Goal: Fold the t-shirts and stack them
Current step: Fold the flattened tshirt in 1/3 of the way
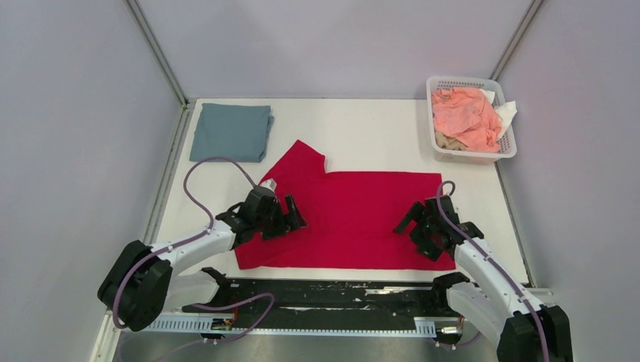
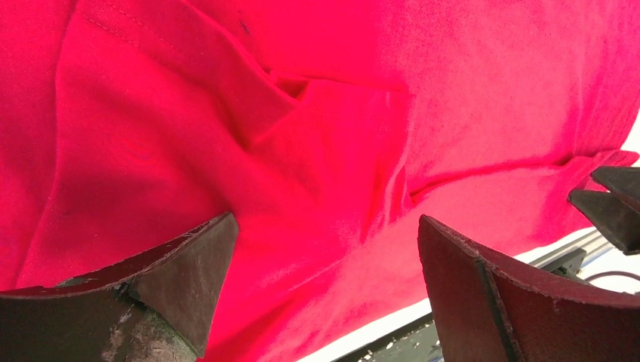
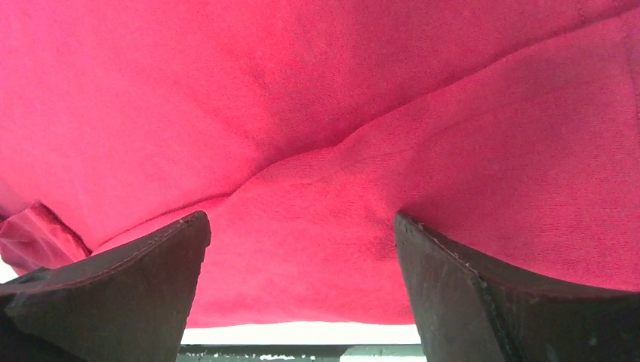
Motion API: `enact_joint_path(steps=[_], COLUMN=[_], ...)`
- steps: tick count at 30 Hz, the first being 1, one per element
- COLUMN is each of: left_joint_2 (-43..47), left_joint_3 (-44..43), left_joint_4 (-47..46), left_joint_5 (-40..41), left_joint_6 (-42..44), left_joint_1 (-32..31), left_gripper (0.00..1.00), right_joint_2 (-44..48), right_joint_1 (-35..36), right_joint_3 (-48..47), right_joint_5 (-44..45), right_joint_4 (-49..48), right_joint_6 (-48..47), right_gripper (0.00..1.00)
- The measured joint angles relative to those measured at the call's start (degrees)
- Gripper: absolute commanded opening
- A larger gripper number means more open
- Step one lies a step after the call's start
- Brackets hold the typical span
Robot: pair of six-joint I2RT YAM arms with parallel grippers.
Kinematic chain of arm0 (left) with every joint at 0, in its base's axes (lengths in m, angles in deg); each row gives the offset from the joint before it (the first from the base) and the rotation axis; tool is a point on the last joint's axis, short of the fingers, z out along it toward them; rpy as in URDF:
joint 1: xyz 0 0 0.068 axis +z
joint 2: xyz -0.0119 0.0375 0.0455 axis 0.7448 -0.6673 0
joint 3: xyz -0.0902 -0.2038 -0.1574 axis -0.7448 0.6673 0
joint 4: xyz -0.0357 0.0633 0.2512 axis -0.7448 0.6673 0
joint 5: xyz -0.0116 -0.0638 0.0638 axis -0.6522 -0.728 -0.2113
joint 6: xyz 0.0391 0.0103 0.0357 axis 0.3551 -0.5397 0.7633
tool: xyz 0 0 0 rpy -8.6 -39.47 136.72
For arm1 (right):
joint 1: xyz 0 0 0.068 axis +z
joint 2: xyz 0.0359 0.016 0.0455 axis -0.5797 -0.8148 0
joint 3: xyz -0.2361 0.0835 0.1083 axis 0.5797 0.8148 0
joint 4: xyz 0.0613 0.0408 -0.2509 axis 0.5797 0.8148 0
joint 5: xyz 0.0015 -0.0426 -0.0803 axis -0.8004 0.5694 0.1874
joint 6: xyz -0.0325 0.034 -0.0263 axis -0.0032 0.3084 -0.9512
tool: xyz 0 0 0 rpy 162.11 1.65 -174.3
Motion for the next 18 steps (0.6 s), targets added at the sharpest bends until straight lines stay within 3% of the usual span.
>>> enact_joint_path(steps=[12, 18], left_joint_2=[4.24, 7.26], left_joint_3=[-0.11, -6.34], left_joint_4=[7.26, 15.89], left_joint_5=[0.28, 4.55], left_joint_6=[0.74, 3.87], left_joint_1=[0.00, 0.00], left_gripper=[1.00, 1.00], right_joint_2=[7.23, 9.18], right_joint_1=[2.69, 2.69], right_joint_3=[0.63, -6.67], right_joint_5=[1.49, 6.60], right_joint_4=[9.09, 8.31], right_joint_6=[3.93, 1.44], right_gripper=[1.00, 1.00])
